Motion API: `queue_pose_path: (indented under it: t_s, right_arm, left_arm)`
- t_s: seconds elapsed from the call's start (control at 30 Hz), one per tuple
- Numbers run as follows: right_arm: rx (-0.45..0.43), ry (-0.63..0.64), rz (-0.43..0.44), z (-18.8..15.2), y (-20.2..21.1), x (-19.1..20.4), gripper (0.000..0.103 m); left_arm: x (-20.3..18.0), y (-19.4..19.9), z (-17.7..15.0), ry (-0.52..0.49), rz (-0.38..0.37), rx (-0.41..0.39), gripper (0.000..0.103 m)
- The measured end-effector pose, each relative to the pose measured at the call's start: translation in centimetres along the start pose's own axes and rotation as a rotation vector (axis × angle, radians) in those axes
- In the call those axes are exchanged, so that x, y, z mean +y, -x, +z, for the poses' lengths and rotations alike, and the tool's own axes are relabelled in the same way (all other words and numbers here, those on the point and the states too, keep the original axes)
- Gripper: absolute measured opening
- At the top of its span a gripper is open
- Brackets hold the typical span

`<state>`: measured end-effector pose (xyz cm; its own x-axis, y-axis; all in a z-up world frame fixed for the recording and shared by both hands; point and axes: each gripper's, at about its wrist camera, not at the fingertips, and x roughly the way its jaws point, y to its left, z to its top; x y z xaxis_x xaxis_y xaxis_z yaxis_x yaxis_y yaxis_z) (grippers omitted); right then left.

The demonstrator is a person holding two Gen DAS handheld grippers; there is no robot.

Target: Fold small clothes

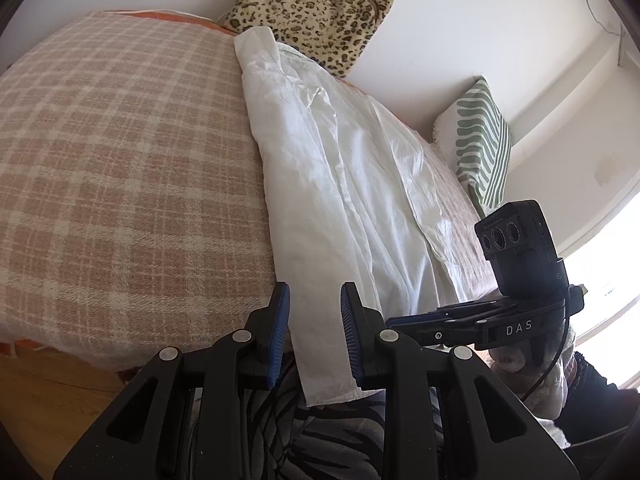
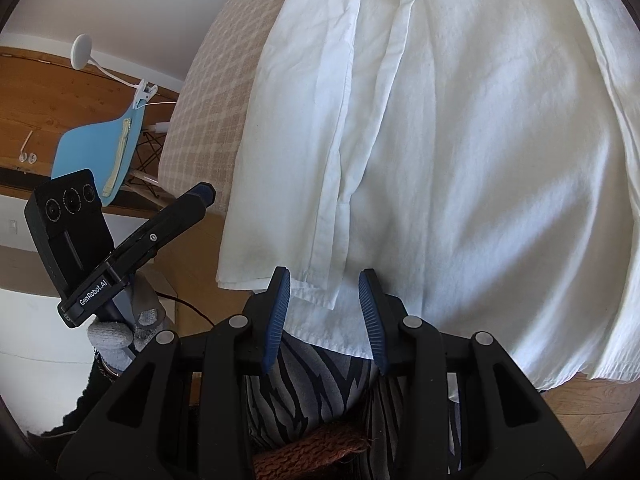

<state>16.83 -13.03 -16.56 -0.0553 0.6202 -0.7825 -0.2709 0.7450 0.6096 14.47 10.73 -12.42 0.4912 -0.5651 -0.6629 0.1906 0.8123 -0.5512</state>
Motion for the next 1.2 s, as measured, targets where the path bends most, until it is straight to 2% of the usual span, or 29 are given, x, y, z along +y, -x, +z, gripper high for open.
queue_pose_path:
  t_s: [0.13, 0.17, 0.2, 0.23, 0.37, 0.5, 0.63, 0.7, 0.8, 0.9, 1.03, 1.1, 1.2]
  right_arm:
    - [0.000, 0.010, -0.013, 0.0, -0.9, 0.6, 0.036]
    - [-0.007, 0.007, -0.005, 0.1, -0.9, 0.7, 0.022]
    - [-0.011, 0.010, -0.010, 0.2, -1.1, 1.0, 0.012]
    - [-0.017, 0.013, -0.024, 0.2, -1.1, 1.1, 0.010]
    - [-0.047, 0.036, -0.051, -0.5, 0.1, 1.6, 0.008]
    - [-0.063, 0.031, -0.044, -0.9, 1.4, 1.4, 0.006]
    - [-0.036, 0.039, -0.121, -0.5, 0.6, 1.1, 0.008]
    - [-0.004, 0.046, -0.110, -0.2, 0.6, 1.1, 0.009]
    - [-0.067, 0.104, -0.137, 0.6, 3.3, 1.7, 0.009]
    - [-0.172, 0.168, -0.155, 2.8, 6.5, 3.1, 0.009]
    - [-0.249, 0.254, -0.173, 7.5, 8.3, 5.3, 0.009]
    - [-0.262, 0.316, -0.183, 10.4, 7.7, 6.8, 0.009]
    - [-0.241, 0.368, -0.133, 14.7, 4.8, 8.5, 0.009]
  left_arm:
    - [0.2, 0.0, 0.0, 0.001, 0.006, -0.002, 0.024]
    - [0.2, 0.0, 0.0, -0.001, 0.009, -0.002, 0.024]
    - [0.2, 0.1, -0.1, -0.003, 0.012, -0.003, 0.024]
    - [0.2, 0.1, -0.1, -0.006, 0.015, -0.004, 0.024]
    - [-0.3, 0.4, 0.3, -0.045, 0.039, -0.019, 0.024]
    - [-1.5, 0.1, 1.5, -0.126, 0.065, -0.040, 0.024]
    - [-3.5, -1.6, 2.8, -0.252, 0.068, -0.040, 0.024]
    - [-3.4, -3.0, 3.3, -0.259, 0.069, -0.012, 0.024]
    - [-2.5, -4.2, 3.2, -0.239, 0.067, 0.016, 0.024]
    - [-1.8, -4.8, 2.4, -0.228, 0.077, 0.029, 0.024]
    - [-2.0, -3.8, 2.4, -0.226, 0.065, 0.001, 0.024]
    - [-2.7, -3.4, 2.8, -0.260, 0.073, -0.023, 0.024]
    - [-3.1, -3.7, 3.7, -0.273, 0.064, -0.029, 0.024]
